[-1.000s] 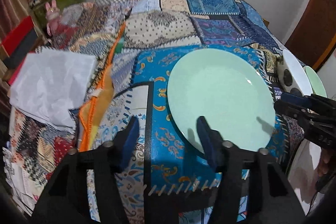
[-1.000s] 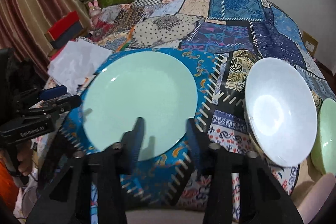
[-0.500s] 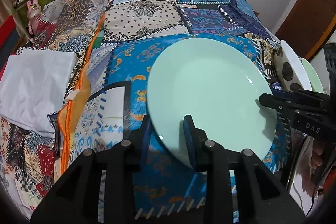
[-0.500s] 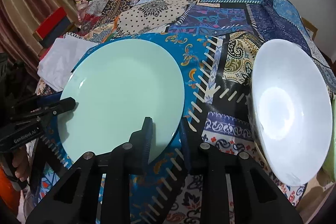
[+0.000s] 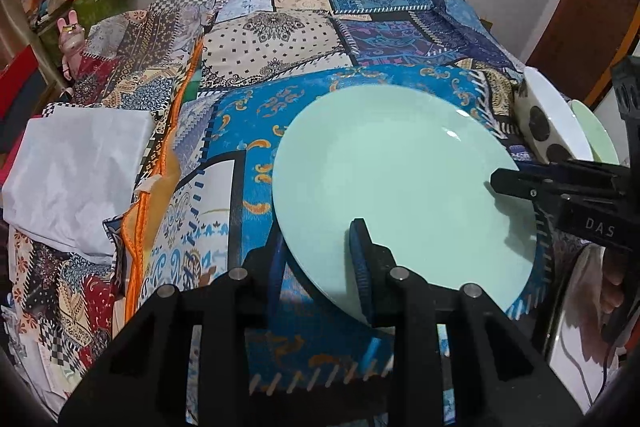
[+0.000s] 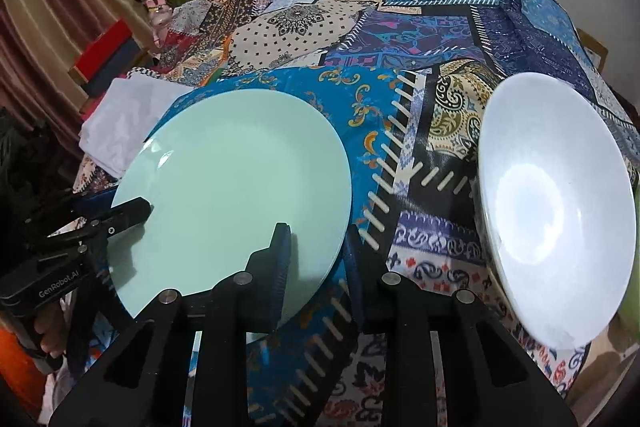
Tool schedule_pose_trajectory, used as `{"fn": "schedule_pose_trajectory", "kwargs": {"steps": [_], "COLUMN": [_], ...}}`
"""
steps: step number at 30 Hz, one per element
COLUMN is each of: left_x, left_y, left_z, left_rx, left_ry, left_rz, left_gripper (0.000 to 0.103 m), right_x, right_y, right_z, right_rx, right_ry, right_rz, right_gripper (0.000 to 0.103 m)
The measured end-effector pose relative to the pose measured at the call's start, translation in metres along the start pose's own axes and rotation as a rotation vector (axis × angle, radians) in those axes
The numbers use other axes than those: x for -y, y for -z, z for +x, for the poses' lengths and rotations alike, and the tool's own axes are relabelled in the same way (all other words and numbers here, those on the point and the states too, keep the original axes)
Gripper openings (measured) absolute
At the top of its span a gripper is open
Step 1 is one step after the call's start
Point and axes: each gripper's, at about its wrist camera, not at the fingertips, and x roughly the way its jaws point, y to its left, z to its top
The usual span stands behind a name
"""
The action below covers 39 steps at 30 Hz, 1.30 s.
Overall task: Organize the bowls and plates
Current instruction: 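Lift the mint green plate and carry it toward the white plate with both grippers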
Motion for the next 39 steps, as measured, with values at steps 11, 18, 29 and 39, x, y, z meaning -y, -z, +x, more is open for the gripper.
{"fn": "schedule_pose_trajectory", "kwargs": {"steps": [11,18,29,39], "left_x": [0.015,0.026,0.051,0.079], "left_y": [0.017,0.026,0.043,0.068], "left_z": [-0.031,-0.058,-0.104,-0.137], "left_rx": [0.028,0.054,0.099,0.117], "left_ry": [-0.007,0.001,0.014,0.018], "left_rz": [0.023,0.03,0.046,0.066], "left_gripper": [0.032,0.032,0.032,0.032], "right_x": [-0.007,-0.01,-0.013,-0.01], "right_y": [0.022,0.032,0.057,0.087], "right_z": [-0.029,-0.053,-0.097,-0.129], "right_rx": [0.043,0.085,0.152,0.19], "right_ry": [-0.002,-0.005,-0.004,-0.006], "right_rz": [-0.014,-0.012,-0.021,-0.006], "right_gripper": [0.024,0.024,0.024,0.024]}}
